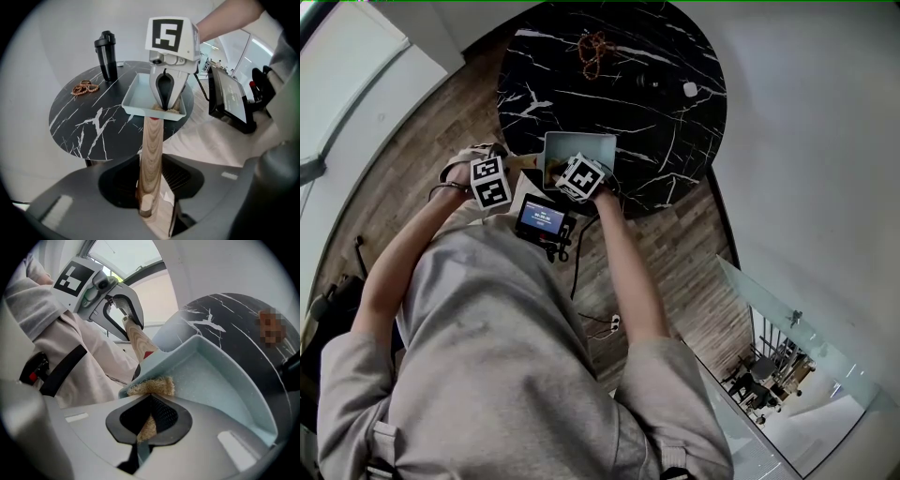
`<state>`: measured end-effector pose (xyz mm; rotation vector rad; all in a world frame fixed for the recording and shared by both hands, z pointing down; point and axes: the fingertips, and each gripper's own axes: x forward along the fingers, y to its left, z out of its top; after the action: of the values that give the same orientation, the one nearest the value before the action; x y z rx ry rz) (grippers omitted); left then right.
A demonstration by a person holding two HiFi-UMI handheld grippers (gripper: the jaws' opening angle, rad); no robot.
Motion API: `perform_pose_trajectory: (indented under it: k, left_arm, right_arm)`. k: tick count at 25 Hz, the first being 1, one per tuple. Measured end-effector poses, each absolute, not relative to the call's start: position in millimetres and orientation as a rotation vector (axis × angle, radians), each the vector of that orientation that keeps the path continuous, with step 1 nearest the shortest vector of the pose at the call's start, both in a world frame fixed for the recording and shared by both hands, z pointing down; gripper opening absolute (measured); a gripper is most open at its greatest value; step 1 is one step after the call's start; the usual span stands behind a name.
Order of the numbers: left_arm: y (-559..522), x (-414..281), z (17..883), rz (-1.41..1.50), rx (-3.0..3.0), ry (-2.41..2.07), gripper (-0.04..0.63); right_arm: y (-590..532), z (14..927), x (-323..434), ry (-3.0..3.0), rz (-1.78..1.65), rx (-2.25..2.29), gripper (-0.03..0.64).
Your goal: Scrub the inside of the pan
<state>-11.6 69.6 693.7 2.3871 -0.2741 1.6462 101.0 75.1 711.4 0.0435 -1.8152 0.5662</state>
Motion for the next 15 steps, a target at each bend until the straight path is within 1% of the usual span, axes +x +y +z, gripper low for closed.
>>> perform_pose_trajectory:
  k: [9,15]
  left_arm:
    - [69,-11,694,1.652,2.394,-0.267,0.147]
    - [72,-12,692,1.637,2.399,-0.248,0.146]
  right_arm:
    - [80,703,97,-1.847,0.579,-0.015,0.020]
    - [79,670,104,-1.979,0.702,0.003,0.020]
